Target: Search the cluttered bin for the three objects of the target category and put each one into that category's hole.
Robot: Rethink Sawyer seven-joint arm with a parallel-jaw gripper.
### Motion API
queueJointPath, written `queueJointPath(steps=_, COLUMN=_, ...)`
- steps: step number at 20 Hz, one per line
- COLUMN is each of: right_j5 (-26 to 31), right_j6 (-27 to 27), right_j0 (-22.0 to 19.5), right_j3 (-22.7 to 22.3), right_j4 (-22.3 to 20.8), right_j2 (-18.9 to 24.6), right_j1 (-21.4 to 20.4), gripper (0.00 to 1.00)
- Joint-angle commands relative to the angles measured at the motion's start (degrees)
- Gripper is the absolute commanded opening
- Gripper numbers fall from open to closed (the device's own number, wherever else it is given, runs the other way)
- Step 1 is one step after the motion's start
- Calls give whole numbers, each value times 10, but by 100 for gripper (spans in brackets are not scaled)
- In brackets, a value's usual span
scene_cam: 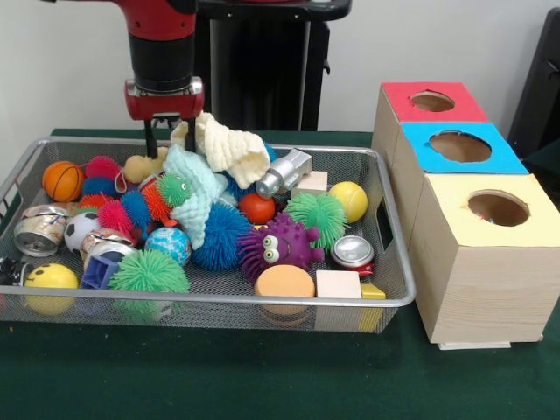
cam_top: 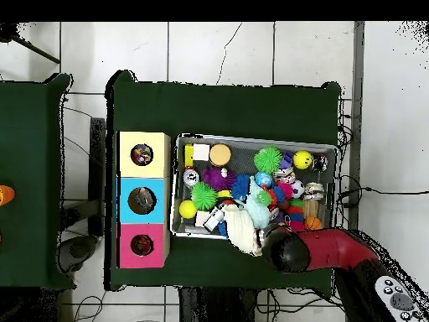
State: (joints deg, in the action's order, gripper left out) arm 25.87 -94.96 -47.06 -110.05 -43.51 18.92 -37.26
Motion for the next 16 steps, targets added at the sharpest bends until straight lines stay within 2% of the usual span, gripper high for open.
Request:
queueJointPath(steps=1, right_j5=0, right_j6=86, right_j0=-50, right_j3=-4, right_j4=-46, right_j2=28, right_j1=17, gripper=100)
queueJointPath(steps=6, right_j5=10, right_j6=106, right_j0=-73, right_j3=0, right_j4=-55, right_j2=36, right_j1=14, gripper=100)
queueJointPath(steps=12, right_j5=1, right_j6=84, right_j0=-64, right_j3=26, right_j4=-85, right_j2=32, right_j1=47, gripper=100)
queueJointPath(steps=16, right_j5=-2, right_j6=76, right_j0=-65, right_j3=28, right_j4=-95, right_j2=29, right_j1=50, gripper=100)
